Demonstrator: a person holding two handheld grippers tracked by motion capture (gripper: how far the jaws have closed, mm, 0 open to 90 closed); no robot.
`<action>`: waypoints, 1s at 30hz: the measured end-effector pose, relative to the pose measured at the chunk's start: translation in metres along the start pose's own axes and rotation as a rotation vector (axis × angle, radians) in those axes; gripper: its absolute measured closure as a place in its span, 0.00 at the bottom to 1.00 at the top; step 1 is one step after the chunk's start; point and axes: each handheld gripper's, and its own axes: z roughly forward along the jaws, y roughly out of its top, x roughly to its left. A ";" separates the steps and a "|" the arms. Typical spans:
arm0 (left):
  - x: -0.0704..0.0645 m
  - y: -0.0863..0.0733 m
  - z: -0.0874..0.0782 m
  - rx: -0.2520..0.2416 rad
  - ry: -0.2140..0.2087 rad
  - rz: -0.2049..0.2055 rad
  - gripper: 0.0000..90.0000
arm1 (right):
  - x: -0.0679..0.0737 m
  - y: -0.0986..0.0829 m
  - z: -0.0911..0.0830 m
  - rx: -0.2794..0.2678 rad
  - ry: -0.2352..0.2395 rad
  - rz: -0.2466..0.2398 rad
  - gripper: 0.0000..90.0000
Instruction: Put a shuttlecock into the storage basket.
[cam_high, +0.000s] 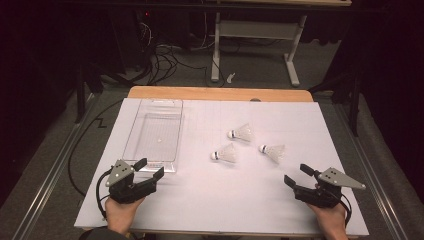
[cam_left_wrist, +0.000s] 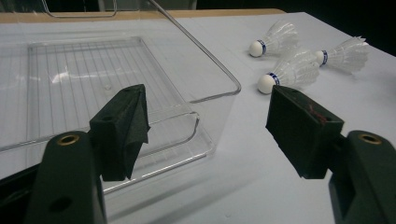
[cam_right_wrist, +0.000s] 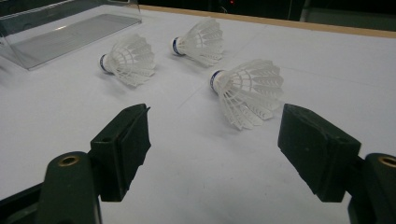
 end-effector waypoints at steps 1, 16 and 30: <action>0.000 0.000 0.000 -0.001 -0.001 0.000 0.34 | 0.000 0.000 0.000 -0.002 -0.004 0.003 0.28; -0.017 0.009 0.008 0.035 -0.035 0.069 0.34 | 0.000 0.000 0.002 0.015 0.003 0.002 0.29; -0.024 0.016 0.016 0.034 -0.065 0.081 0.35 | 0.001 0.000 0.003 0.024 0.012 -0.002 0.29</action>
